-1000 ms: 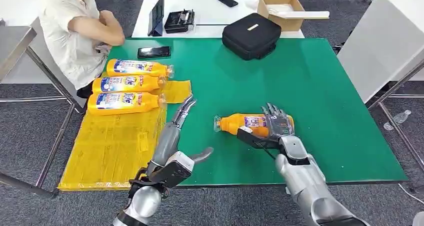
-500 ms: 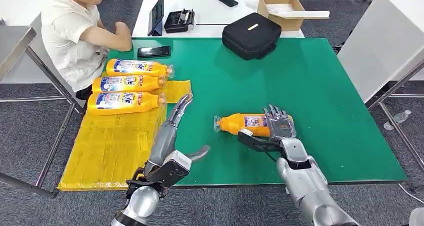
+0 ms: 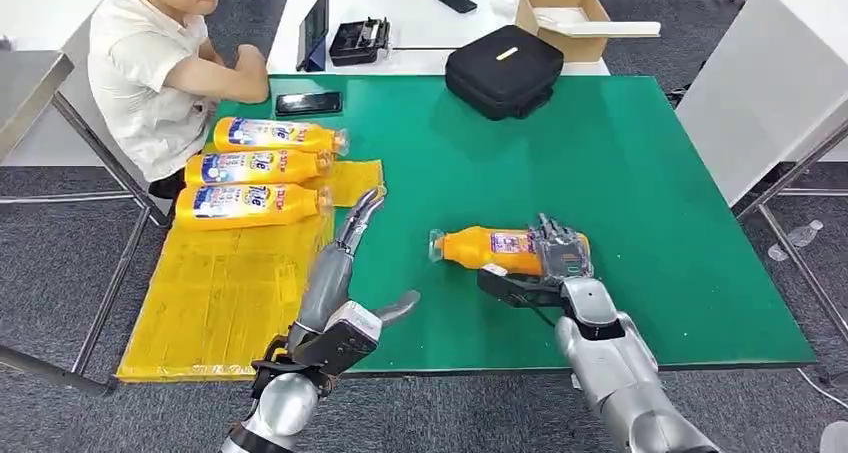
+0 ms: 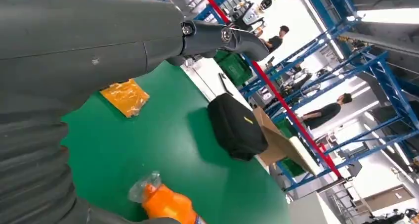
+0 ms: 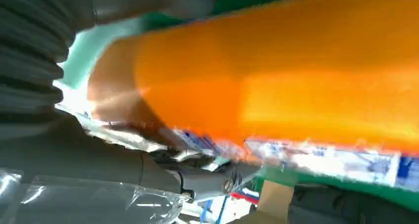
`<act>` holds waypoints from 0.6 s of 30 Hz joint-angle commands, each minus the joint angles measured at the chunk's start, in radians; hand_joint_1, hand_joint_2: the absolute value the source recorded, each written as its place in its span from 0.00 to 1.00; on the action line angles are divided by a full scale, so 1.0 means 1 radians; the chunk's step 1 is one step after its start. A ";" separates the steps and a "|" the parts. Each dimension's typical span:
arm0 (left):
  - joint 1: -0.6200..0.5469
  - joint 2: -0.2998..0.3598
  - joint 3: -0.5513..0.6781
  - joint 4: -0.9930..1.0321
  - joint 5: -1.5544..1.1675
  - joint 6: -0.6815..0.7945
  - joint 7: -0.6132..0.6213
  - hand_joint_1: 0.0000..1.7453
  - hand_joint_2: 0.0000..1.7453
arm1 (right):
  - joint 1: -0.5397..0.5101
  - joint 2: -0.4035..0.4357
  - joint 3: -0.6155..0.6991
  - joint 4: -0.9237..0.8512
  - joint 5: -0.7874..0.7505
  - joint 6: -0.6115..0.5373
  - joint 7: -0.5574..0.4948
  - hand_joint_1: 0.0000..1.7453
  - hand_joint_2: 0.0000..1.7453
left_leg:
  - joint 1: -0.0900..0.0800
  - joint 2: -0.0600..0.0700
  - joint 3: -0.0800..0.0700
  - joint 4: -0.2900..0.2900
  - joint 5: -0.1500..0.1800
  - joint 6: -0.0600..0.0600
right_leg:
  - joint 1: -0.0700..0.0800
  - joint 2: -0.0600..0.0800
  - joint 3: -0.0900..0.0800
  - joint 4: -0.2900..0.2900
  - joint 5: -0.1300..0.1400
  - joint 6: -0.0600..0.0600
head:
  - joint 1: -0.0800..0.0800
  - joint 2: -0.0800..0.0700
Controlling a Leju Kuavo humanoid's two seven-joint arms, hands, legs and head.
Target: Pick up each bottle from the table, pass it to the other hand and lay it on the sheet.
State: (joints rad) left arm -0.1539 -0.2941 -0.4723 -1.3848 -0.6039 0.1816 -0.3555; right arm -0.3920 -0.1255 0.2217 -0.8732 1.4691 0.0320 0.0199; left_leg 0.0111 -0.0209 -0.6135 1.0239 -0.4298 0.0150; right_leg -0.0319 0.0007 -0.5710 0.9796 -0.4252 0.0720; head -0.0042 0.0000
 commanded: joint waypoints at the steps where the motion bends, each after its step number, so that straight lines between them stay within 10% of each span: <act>1: -0.020 -0.055 -0.010 0.065 0.017 -0.006 0.001 0.00 1.00 | -0.056 -0.024 -0.116 0.247 -0.106 -0.045 -0.066 1.00 1.00 | 0.001 0.001 0.001 0.000 0.000 0.000 | 0.001 -0.001 0.002 -0.002 0.000 -0.004 | 0.000 0.000; 18: -0.029 -0.055 -0.018 0.077 0.055 0.002 -0.010 0.00 1.00 | 0.037 -0.025 -0.279 0.249 -0.266 -0.116 -0.252 1.00 1.00 | 0.001 -0.003 0.007 -0.001 -0.001 0.001 | 0.002 -0.005 -0.001 -0.005 -0.002 -0.002 | 0.000 0.000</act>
State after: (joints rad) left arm -0.1634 -0.2941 -0.4906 -1.3657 -0.5756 0.1785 -0.3613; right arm -0.4374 -0.1850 0.0305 -0.6432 1.2940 -0.1083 -0.1194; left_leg 0.0111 -0.0214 -0.6060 1.0239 -0.4323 0.0163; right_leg -0.0318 0.0005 -0.5736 0.9771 -0.4279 0.0740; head -0.0042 0.0000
